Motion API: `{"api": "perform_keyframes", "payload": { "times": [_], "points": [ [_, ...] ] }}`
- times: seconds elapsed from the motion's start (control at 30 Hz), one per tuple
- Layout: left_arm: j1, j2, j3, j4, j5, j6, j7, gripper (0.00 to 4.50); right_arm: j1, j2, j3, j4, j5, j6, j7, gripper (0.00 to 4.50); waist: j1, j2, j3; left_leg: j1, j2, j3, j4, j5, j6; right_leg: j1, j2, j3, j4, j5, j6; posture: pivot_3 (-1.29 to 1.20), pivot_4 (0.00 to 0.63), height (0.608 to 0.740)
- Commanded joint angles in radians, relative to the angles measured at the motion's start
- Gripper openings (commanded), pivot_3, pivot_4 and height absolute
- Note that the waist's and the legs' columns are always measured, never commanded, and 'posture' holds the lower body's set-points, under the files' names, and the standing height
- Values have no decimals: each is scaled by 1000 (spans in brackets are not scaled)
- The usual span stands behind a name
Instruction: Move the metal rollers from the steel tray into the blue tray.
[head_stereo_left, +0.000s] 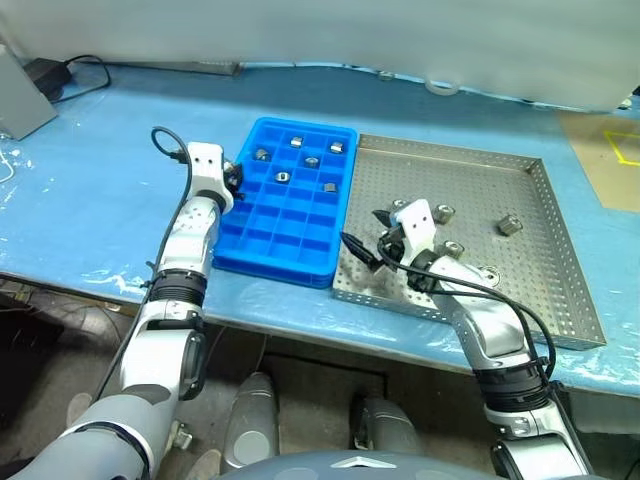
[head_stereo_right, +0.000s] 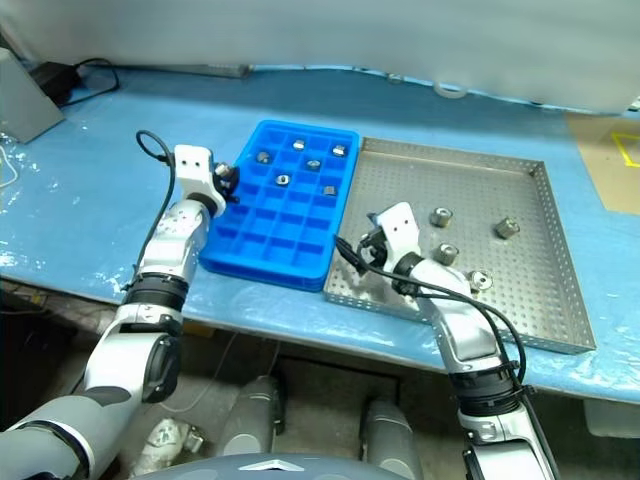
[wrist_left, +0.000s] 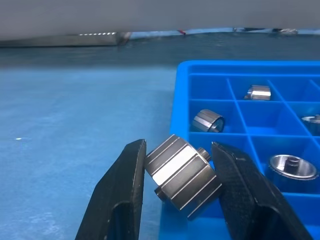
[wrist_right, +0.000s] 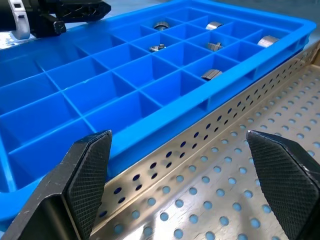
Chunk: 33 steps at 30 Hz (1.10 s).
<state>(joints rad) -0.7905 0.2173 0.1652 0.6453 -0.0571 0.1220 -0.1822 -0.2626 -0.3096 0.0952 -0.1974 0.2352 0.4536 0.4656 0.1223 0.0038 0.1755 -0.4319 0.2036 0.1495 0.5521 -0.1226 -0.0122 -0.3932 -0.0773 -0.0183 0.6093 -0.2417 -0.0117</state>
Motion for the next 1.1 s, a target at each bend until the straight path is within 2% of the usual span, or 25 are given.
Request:
{"api": "perform_keyframes", "payload": {
  "times": [0.03, 0.2, 0.37, 0.43, 0.5, 0.67, 0.8, 1.0, 1.1],
  "points": [
    [-8, 3, -15, -41, -18, 9, -31, 1777, -1, 0, -13, -37, 1, -16, -2, 4500, -1, 0, 0, 0, 0, 0, 0, 1, -1, 0, 0, 0, 0, 0, 0, -3, 150, 740],
    [10, 24, -36, -46, -1, 49, -36, 1777, 11, -1, -20, -41, -2, -20, -8, 4500, -3, 0, 0, -1, 0, 0, -1, 2, -4, -1, 0, 0, 1, 0, 1, -28, 150, 740],
    [7, 33, -35, -34, -20, 74, -51, 3449, 14, -1, -22, -40, -5, -23, -12, 4500, -12, 0, 0, -1, 0, 0, -2, 3, -4, -2, 1, 0, 1, 2, 3, -51, 150, 740],
    [-40, 29, -20, -1, -55, 50, -93, 4066, 18, 0, -37, -53, 3, -18, -18, 4500, -15, 0, 0, -1, 0, 0, -2, 3, -4, -2, 1, 0, 1, 2, 3, -64, 150, 740],
    [-108, 16, -9, 56, -98, 31, -170, 4066, 23, 18, -66, -81, 39, -4, -26, 4500, -16, 0, 0, -1, 0, 0, -2, 3, -5, -2, 1, 0, 1, 1, 2, -75, 150, 740],
    [-312, -51, -61, 266, -111, -50, -419, 4066, 24, 108, -211, -197, 251, 88, -76, 4500, -15, 0, 0, -6, -1, 1, -1, 5, -3, -5, -1, 0, 1, 2, 2, -169, 150, 740],
    [-439, -134, -127, 442, -63, -112, -582, 4066, 59, 122, -278, -304, 353, 113, -111, 4500, -29, 0, 0, -5, -6, 2, -2, 4, 1, -5, -6, 0, 0, 3, 3, -240, 150, 740],
    [-514, -251, -200, 613, 32, -148, -592, 4066, 120, 114, -302, -391, 391, 128, -176, 4500, -74, 0, 0, -4, -12, 3, -4, 3, 3, -5, -8, 1, -1, 5, 7, -348, 150, 740],
    [-520, -282, -228, 660, 98, -166, -450, 4066, 163, 116, -306, -429, 387, 118, -210, 4500, -92, 0, 0, -4, -13, 3, -5, 1, 7, -6, -9, 1, -1, 5, 7, -400, 150, 740]
  ]
}}
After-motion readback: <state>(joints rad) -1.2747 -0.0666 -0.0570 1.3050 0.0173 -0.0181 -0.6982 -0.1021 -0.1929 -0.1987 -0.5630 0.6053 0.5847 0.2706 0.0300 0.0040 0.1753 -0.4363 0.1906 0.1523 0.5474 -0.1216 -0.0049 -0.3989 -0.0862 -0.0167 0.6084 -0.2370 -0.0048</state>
